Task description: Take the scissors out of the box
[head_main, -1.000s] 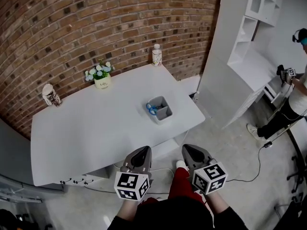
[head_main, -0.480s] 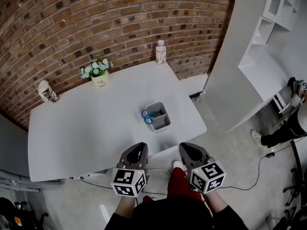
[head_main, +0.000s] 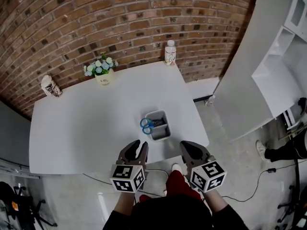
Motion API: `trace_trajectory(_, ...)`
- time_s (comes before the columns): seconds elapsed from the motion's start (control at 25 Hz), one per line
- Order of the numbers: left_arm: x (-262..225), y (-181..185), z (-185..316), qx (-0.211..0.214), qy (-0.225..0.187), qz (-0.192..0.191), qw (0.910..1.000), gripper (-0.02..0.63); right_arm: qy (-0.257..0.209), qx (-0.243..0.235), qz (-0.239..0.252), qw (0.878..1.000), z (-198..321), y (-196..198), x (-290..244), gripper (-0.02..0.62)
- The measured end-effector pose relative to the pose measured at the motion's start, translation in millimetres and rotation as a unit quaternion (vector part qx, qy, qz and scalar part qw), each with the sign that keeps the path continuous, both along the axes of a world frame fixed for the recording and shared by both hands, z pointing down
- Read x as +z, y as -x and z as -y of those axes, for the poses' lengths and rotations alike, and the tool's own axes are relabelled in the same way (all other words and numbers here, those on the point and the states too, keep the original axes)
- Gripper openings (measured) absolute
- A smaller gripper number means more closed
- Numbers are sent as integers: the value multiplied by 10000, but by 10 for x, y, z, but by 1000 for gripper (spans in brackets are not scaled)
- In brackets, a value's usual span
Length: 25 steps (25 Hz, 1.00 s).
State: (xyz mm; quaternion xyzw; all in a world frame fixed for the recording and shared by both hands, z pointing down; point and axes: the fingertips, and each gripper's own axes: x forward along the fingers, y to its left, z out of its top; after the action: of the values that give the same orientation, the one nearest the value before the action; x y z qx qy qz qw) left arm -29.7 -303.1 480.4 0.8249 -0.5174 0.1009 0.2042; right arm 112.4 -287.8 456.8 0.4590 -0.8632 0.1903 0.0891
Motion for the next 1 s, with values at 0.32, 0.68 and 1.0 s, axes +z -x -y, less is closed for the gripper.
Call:
trace_trajectory(0.32, 150, -75, 334, -490, 319, -79, 9983, 141, 119, -453, -16, 9989, 406, -93, 33, 9)
trace_trajectory(0.68, 316, -80, 550, -854, 646, -251, 9939, 150, 327, -807, 4, 9962, 712, -78, 149, 9)
trace_trajectory(1.0, 385, -140, 632, -957, 762, -394, 9917, 134, 443, -919, 20, 9948, 812, -136, 238, 8)
